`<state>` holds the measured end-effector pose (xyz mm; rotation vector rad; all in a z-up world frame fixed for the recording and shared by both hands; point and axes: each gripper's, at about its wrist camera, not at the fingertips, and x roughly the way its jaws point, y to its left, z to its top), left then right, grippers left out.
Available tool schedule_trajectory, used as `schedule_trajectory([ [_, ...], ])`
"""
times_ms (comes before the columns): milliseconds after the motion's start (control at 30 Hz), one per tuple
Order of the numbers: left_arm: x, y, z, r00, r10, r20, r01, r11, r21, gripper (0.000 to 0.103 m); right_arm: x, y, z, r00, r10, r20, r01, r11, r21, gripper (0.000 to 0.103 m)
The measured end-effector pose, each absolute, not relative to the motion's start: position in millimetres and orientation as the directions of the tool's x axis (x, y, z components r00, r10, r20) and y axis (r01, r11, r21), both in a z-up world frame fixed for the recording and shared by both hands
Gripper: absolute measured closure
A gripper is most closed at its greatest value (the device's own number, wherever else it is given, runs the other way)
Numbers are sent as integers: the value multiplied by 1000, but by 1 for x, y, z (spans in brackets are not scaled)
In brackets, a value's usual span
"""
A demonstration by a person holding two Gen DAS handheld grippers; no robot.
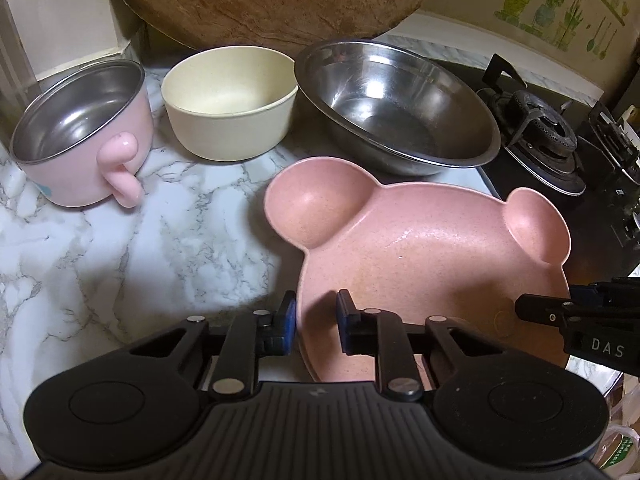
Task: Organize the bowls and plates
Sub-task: 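Carry the pink bear-shaped plate with both grippers over the white plate stack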
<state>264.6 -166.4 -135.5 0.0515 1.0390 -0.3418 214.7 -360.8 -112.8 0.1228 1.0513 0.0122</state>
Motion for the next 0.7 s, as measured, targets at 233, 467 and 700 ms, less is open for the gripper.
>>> schedule_trajectory([
  [233, 260, -154, -133, 457, -245, -855, 268, 955, -130, 86, 212, -359, -111, 497, 89, -863, 47, 991, 129, 82],
  [467, 242, -130, -122, 474, -236, -848, 228, 963, -141, 89, 204, -348, -101, 517, 128, -846, -1, 989, 149, 86],
  [700, 212, -88, -110, 497, -229, -837, 146, 973, -179, 90, 195, -328, -84, 530, 203, -823, -90, 979, 183, 89],
])
